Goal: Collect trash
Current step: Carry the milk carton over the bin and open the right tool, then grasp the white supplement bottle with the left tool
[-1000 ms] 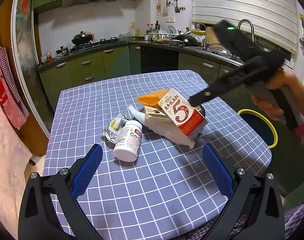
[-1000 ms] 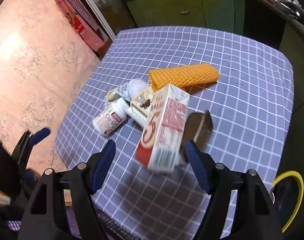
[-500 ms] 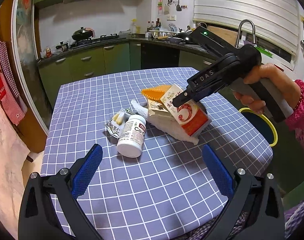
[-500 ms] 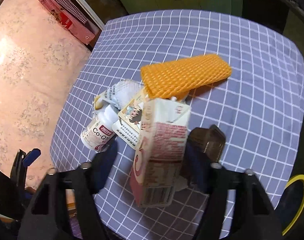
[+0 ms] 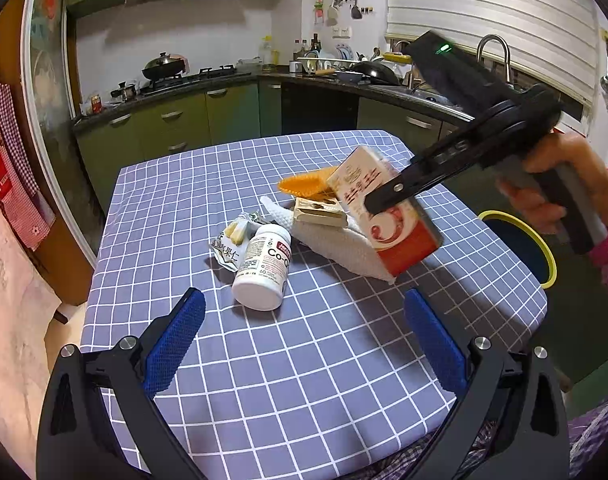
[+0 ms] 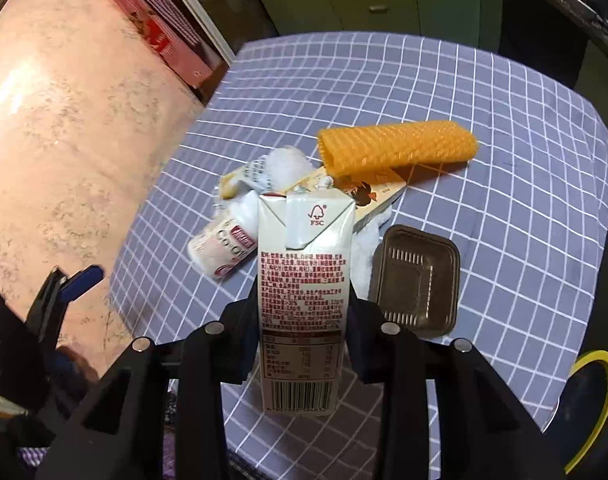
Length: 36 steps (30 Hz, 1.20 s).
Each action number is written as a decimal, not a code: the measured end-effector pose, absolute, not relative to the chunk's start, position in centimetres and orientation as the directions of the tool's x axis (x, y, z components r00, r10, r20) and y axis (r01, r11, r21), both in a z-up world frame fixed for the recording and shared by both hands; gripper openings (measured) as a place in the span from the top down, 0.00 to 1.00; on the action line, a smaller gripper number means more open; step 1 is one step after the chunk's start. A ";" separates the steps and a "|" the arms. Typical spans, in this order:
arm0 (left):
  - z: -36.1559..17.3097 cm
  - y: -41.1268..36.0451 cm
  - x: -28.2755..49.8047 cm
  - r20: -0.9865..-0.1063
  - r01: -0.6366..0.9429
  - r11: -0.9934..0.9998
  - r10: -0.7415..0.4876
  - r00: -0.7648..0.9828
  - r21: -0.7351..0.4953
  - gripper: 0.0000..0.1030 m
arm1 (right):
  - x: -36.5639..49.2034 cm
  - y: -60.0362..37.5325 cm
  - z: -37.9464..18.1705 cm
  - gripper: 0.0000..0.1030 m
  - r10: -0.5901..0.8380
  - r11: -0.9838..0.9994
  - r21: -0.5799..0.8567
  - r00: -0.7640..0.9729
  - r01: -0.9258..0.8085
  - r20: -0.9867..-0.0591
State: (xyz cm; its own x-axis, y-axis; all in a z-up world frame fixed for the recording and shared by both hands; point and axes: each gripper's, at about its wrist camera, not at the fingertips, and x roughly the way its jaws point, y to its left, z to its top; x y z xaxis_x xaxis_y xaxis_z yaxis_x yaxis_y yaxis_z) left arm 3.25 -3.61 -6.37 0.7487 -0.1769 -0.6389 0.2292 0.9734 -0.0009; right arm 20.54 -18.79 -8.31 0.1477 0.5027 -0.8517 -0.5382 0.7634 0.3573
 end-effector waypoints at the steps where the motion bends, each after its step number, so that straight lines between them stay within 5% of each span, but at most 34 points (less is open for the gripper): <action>1: -6.4 -3.8 3.3 -0.639 0.233 0.972 -0.180 0.748 -0.001 0.05 | 20.1 -19.3 -7.9 0.66 0.510 0.762 0.360 0.155 -0.539 -0.846; 13: -7.1 -5.9 3.9 -0.656 0.278 0.961 -0.204 0.726 0.009 0.05 | 15.9 -36.3 -4.8 0.66 0.436 0.894 0.324 0.437 -0.309 -0.787; 19: -7.8 -8.3 5.0 -0.679 0.322 0.946 -0.224 0.700 0.020 0.05 | 14.0 -48.5 -8.9 0.66 0.215 0.969 0.248 0.515 -0.004 -0.830; 26: -7.9 -11.3 6.1 -0.693 0.379 0.925 -0.251 0.675 0.034 0.05 | 14.1 -55.0 -15.4 0.66 0.126 0.962 0.218 0.443 0.163 -0.888; 30: -7.8 -12.6 6.3 -0.698 0.405 0.913 -0.261 0.667 0.046 0.05 | 14.2 -56.2 -16.5 0.52 0.081 0.959 0.194 0.452 0.209 -0.888; 36: -8.1 -13.6 7.1 -0.710 0.418 0.907 -0.261 0.654 0.051 0.05 | 13.3 -54.7 -15.8 0.52 0.142 0.961 0.238 0.482 0.142 -0.865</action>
State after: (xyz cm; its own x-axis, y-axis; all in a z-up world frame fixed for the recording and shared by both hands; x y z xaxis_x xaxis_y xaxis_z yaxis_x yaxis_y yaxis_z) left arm 7.07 -13.62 -8.14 0.6543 -0.2611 -0.7097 0.4178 0.9071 0.0515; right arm 13.29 -54.72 -15.77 0.4820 0.1424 -0.8645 0.1424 0.9608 0.2377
